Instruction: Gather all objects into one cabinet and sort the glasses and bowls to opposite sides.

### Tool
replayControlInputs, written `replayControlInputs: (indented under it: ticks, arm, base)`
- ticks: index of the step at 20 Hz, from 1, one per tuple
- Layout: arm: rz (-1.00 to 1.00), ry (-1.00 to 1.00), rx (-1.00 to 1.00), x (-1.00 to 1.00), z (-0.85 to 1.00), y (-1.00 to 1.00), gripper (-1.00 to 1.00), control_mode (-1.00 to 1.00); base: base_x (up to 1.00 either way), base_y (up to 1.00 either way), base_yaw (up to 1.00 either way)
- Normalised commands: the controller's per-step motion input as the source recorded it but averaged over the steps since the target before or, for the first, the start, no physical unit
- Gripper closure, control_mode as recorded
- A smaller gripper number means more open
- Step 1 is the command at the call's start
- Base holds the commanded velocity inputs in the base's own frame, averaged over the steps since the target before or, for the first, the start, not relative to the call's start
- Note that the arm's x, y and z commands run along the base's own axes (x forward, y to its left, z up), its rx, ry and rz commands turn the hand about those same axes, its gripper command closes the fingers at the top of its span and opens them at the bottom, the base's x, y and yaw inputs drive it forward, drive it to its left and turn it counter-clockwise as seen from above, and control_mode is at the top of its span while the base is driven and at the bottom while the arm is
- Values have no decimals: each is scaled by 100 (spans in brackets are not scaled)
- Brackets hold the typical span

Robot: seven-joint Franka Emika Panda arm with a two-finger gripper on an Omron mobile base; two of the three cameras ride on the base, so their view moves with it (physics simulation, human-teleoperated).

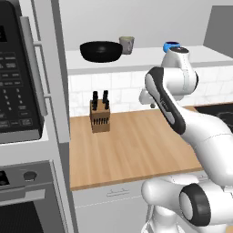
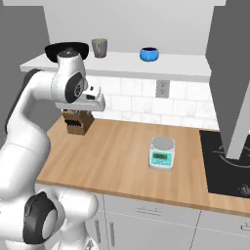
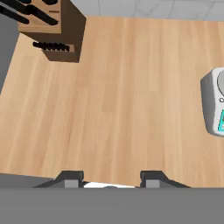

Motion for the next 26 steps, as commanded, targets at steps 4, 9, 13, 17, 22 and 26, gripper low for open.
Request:
replayControlInputs:
  ticks: [4, 9, 13, 17, 22, 26]
  arm:
    - [0, 2, 0, -50, 0, 6, -100, -100]
    - [0, 5, 0, -100, 0, 8, -100, -100]
    - [0, 1, 0, -100, 0, 3, -100, -100]
    - [0, 0, 0, -89, 0, 0, -100, -100]
    - [0, -1, 0, -7, 0, 0, -100, -100]
    - [0, -14, 0, 0, 36, 0, -100, -100]
  base:
    - [0, 0, 0]
    - [0, 0, 0]
    - [0, 0, 0]
    - [0, 0, 0]
    - [0, 0, 0]
    - [0, 0, 0]
